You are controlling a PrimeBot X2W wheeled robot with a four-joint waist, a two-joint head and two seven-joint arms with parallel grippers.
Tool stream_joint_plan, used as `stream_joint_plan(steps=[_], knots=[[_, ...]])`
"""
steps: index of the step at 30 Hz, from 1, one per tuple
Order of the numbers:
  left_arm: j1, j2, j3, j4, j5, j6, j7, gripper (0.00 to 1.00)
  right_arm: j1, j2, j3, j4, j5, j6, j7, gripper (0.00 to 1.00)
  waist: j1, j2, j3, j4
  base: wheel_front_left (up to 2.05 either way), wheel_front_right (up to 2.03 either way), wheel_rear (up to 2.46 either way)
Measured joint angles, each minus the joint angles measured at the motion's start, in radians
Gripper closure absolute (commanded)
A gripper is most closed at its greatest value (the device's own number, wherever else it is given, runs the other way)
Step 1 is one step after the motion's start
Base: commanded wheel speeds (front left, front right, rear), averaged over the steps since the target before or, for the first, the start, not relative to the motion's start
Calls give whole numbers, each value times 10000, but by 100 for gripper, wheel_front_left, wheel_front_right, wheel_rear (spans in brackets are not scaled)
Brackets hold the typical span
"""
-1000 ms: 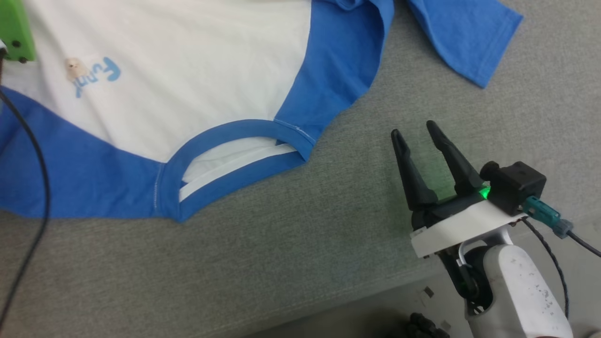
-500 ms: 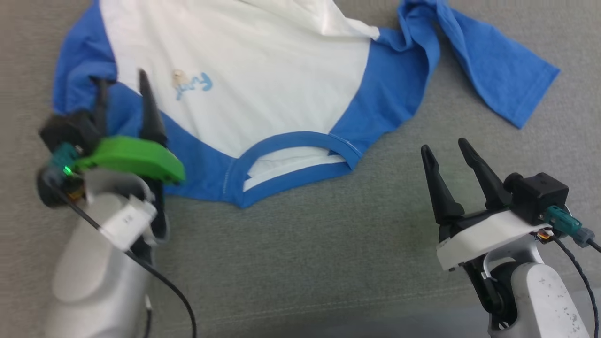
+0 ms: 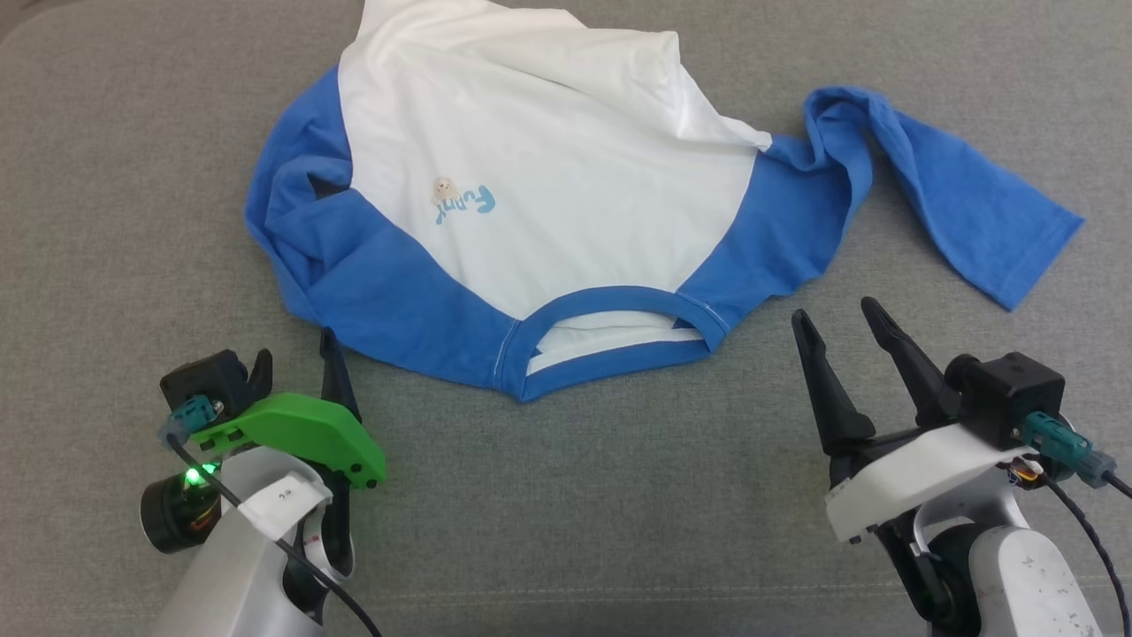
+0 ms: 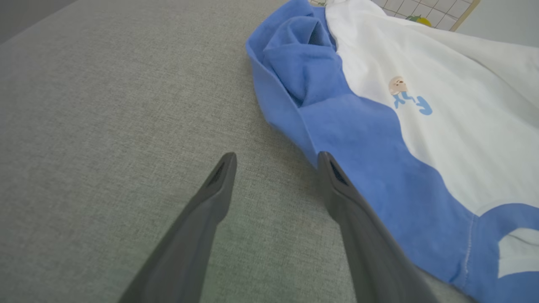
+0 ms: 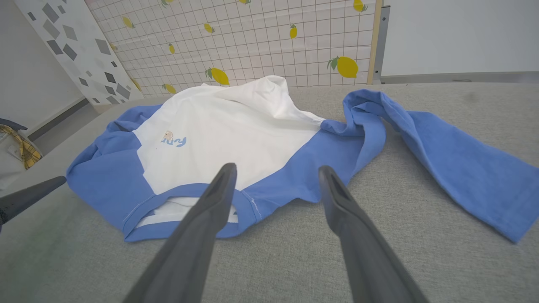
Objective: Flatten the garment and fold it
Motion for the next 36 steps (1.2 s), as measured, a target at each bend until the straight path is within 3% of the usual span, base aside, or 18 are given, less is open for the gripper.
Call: stream_joint_plan(steps=[15,18,19,20,21,22,30,36], knots=[[-811,59,155,1133,-884,-510,1285,0,60,0,119,-21,107,0,12,0,0,0,201,-557,0,0,0],[-966,270,94,1356,-884,-397,1760,0,59,0,146,-19,130,0,-15,0,0,0,309,-678,0,0,0],[-980,313,90,1367,-882,-345,1825,4,59,2,155,-19,144,0,-15,0,0,0,327,-702,0,0,0],[-987,347,61,1344,-853,-305,1845,53,59,0,153,-17,157,0,-15,0,0,0,341,-713,0,0,0],[-986,370,40,1321,-830,-288,1854,93,59,-2,150,-15,159,0,-15,0,0,0,349,-712,0,0,0],[-984,397,-10,1287,-830,-288,1935,100,59,0,150,-10,157,0,-13,0,0,0,357,-701,0,0,0],[-973,453,-265,934,-763,-351,1969,100,-790,0,-230,357,-209,0,474,0,0,0,467,-434,0,0,0],[-1003,339,-525,786,-616,-485,1687,100,-2476,13,-1246,1883,-341,0,1384,0,0,0,615,-66,0,0,0]])
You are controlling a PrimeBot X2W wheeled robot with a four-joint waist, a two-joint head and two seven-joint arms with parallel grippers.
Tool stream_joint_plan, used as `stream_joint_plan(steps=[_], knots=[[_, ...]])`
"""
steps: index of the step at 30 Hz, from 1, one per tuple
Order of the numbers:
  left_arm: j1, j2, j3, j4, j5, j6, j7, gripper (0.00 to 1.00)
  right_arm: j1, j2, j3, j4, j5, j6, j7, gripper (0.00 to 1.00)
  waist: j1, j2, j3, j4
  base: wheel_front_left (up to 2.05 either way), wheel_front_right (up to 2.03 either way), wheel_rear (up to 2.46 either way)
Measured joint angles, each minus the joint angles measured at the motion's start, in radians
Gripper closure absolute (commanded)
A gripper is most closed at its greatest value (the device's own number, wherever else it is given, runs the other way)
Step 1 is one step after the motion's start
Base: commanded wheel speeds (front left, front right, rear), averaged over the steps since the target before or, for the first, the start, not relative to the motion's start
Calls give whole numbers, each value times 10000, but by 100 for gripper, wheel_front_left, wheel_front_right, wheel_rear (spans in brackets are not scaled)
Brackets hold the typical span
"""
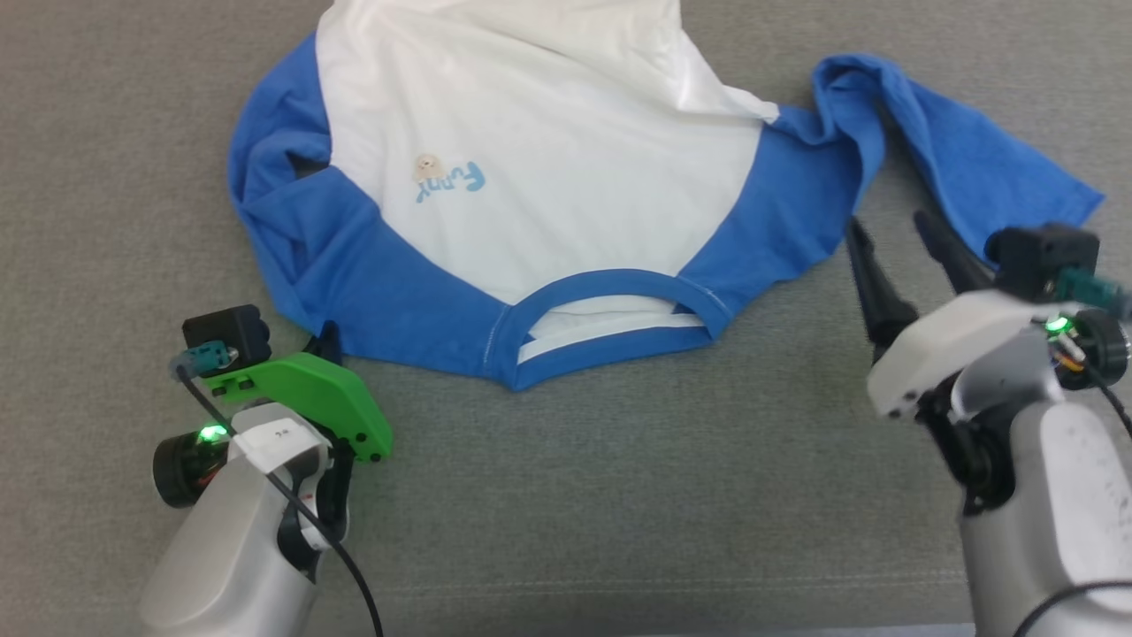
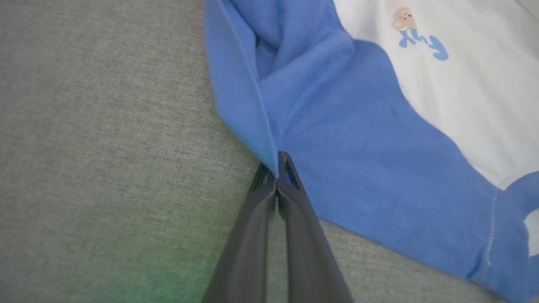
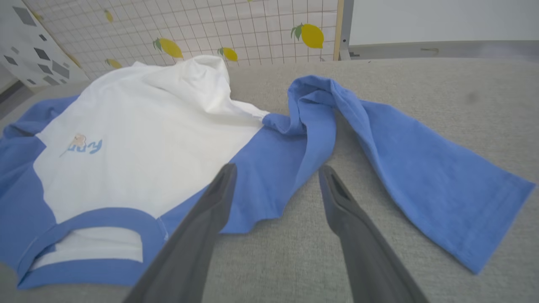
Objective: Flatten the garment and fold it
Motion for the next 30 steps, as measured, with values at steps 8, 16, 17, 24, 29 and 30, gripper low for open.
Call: stream_joint_plan(steps=[8,16,17,24,29,30], knots=[[-294,-301,-336,82,40,-318,-125,100,-1472,0,-771,2602,-439,0,1962,0,0,0,222,639,0,0,0],[-407,-462,-399,169,38,-485,-347,100,-2020,-48,-867,3076,-901,0,3590,0,0,0,420,972,0,0,0],[-414,-462,-399,178,38,-493,-387,100,-2072,-59,-853,3072,-903,0,3760,0,0,0,442,978,0,0,0],[-458,-447,-376,199,25,-562,-497,100,-2283,-65,-872,2991,-1106,0,4071,100,0,0,563,938,0,0,0],[-475,-445,-372,217,25,-583,-754,100,-2315,-44,-834,2997,-884,0,3576,100,0,0,562,935,0,0,0],[-473,-445,-360,221,25,-614,-840,100,-2298,-42,-828,2984,-784,0,3427,100,1,0,533,934,0,0,0]])
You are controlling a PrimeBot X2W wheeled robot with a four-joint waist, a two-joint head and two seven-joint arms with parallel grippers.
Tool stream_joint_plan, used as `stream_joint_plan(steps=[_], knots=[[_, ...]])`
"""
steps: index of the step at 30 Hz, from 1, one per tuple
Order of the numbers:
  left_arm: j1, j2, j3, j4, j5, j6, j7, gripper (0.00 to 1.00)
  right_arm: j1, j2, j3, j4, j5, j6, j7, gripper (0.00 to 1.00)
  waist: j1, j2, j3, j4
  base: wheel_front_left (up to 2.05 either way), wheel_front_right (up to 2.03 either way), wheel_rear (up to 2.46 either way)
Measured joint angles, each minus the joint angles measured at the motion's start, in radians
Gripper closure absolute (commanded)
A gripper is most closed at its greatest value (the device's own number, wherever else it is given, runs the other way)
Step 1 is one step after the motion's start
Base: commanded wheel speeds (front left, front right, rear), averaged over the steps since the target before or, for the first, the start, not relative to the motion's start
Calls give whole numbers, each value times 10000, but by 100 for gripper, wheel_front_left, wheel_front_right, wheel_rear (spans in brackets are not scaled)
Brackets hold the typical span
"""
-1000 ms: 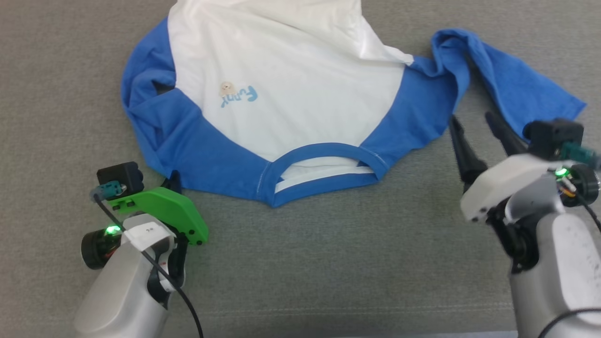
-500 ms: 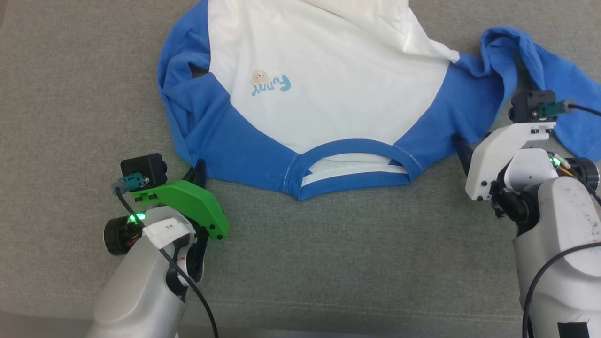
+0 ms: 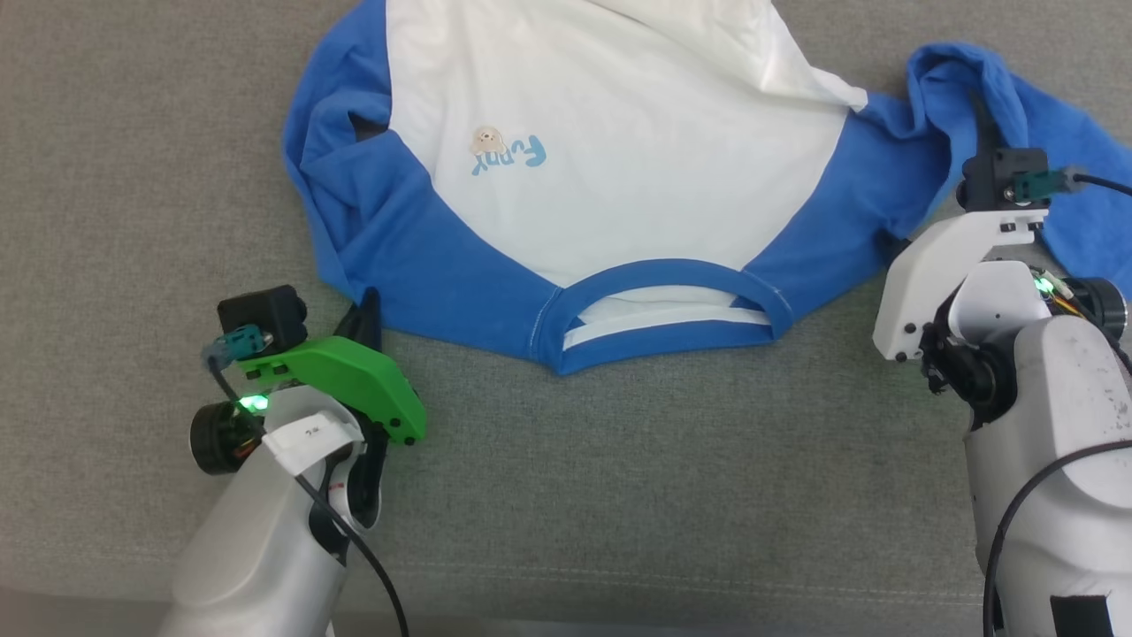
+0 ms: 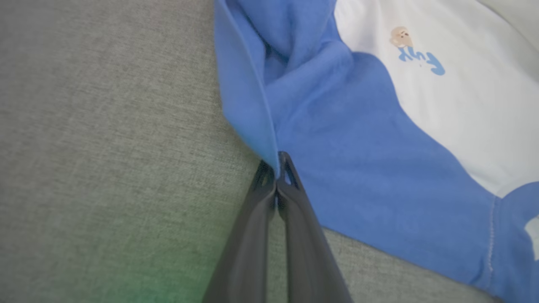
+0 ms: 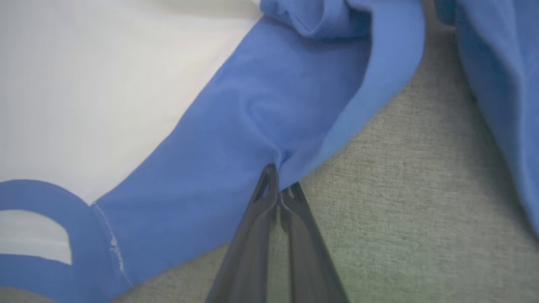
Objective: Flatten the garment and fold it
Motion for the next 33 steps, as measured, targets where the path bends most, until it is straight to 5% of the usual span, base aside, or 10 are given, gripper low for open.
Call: stream_joint_plan(steps=[8,14,23,33], knots=[[440,-67,844,-1312,-980,-920,-1066,100,1266,52,27,-1845,1436,0,-1220,100,0,0,-654,-31,0,0,0],[763,552,1126,-3708,-1569,-1444,-430,100,2251,52,-376,-4652,1384,0,-675,100,0,0,-1374,-153,0,0,0],[-153,1367,1618,-6615,-3181,-1145,2067,100,1910,-974,-383,-7264,1114,0,1519,100,0,0,-2288,-395,0,0,0],[-3503,1331,2117,-5520,-3937,-263,3300,100,-1691,-2128,102,-6257,1252,0,2742,100,0,0,-1847,-601,0,0,0]])
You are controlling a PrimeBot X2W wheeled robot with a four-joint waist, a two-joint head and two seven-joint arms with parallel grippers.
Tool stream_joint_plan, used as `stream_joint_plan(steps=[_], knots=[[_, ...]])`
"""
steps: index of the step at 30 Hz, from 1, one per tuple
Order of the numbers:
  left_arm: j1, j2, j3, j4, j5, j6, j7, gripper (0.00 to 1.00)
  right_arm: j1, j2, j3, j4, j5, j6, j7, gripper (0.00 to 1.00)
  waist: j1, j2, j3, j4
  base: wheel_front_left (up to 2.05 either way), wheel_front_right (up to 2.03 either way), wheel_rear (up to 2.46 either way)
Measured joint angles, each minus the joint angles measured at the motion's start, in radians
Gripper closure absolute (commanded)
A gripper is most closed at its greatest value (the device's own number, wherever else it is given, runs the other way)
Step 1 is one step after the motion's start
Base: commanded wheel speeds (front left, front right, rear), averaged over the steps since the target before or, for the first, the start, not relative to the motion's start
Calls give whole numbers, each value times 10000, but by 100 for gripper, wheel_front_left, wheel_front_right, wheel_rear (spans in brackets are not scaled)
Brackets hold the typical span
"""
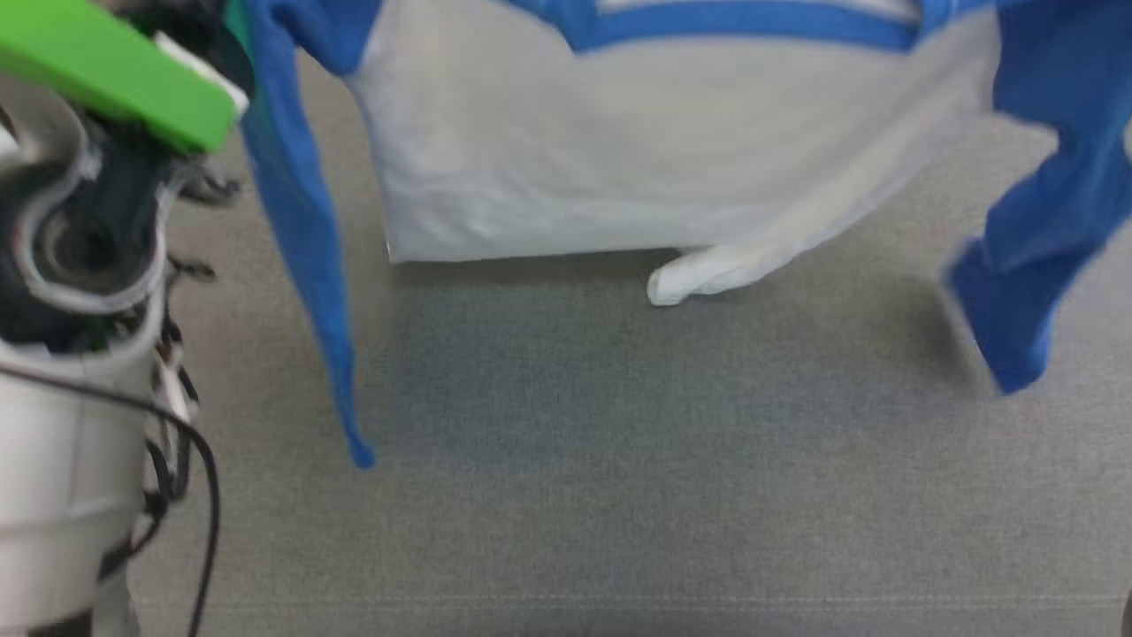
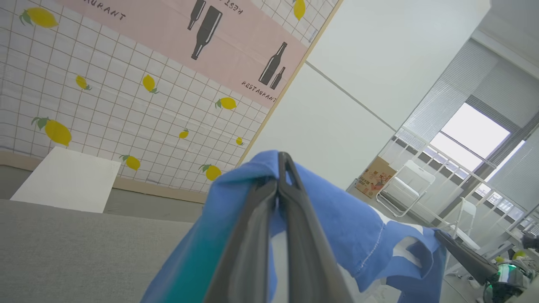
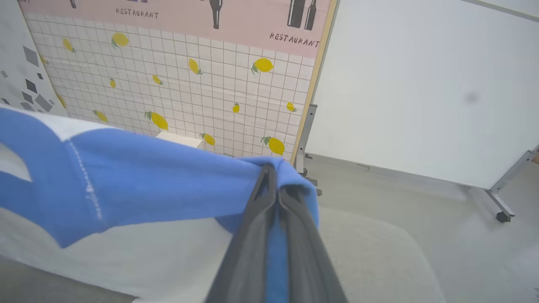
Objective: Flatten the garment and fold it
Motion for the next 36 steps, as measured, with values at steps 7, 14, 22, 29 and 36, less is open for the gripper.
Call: stream_joint_plan(steps=[7,14,22,29,36], knots=[[-2386,-17,121,1921,314,267,-4,100,-3227,-242,819,1590,-430,2,-408,100,0,0,1151,-124,0,0,0],[-4967,-174,410,3425,834,489,-648,100,-6122,-253,1216,3398,-1283,6,-1755,100,1,0,2557,-281,0,0,0],[-7433,-570,968,4266,1210,483,-2104,100,-8956,286,637,4930,-2546,15,-4161,100,3,0,4040,-457,0,0,0],[-8210,-575,1091,4483,1373,161,-2840,100,-10115,520,418,6199,-3191,84,-5789,100,3,0,4932,-571,0,0,0],[-6385,-180,477,5292,1578,-617,-2652,100,-8476,370,1327,7260,-2119,77,-6178,100,3,0,5048,-448,0,0,0]])
